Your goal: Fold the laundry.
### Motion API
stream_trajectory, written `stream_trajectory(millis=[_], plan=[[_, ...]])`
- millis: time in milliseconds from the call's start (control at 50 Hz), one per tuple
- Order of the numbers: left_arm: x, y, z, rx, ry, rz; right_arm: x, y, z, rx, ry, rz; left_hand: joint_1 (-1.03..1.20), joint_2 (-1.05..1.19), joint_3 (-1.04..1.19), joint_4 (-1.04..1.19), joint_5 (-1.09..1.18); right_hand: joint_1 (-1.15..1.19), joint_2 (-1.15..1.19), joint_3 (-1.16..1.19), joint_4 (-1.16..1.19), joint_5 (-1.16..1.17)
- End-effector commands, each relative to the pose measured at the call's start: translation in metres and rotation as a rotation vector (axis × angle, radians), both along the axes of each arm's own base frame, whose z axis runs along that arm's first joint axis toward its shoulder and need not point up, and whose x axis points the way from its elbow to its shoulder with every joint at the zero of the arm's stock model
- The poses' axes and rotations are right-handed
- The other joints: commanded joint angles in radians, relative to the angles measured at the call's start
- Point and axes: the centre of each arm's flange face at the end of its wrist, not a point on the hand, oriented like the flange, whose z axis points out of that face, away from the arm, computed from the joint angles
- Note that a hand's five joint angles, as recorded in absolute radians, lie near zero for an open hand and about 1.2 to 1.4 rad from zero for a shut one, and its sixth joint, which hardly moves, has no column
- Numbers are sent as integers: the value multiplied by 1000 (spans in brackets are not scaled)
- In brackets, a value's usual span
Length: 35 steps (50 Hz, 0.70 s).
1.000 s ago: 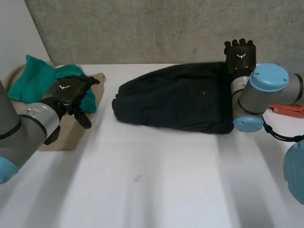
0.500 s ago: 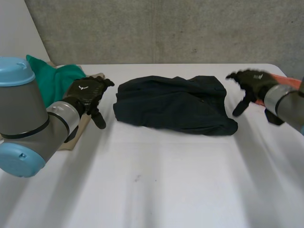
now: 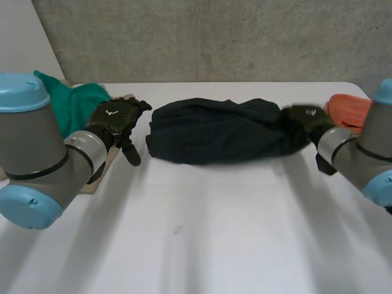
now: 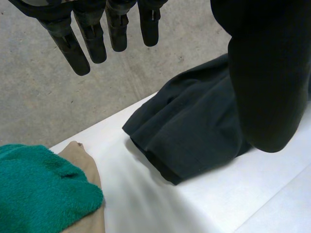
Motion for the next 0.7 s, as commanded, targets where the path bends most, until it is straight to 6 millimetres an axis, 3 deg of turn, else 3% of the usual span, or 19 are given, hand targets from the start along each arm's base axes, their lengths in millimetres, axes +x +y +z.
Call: stream_trajectory(millis=[20,180,260,580,700], plan=[[-8,-3,-6,23,-12,29,12,46,103,-245,-94,56,-22,-29,-39,-25,-50,282,233,218,206,240],[-25,12,-22,122,-13,55,27,77,142,-308,-187,105,-22,-29,-39,-25,-50,282,233,218,206,240],[-30,24,-29,180,-11,54,34,85,151,-326,-206,97,-22,-29,-38,-25,-49,282,233,218,206,240],[-62,62,-52,340,71,-46,54,112,162,-331,-223,83,-22,-29,-39,-25,-50,282,233,218,206,240],[-76,54,-59,365,153,-2,58,121,157,-303,-237,81,-1,-9,-18,-4,-29,282,233,218,206,240]])
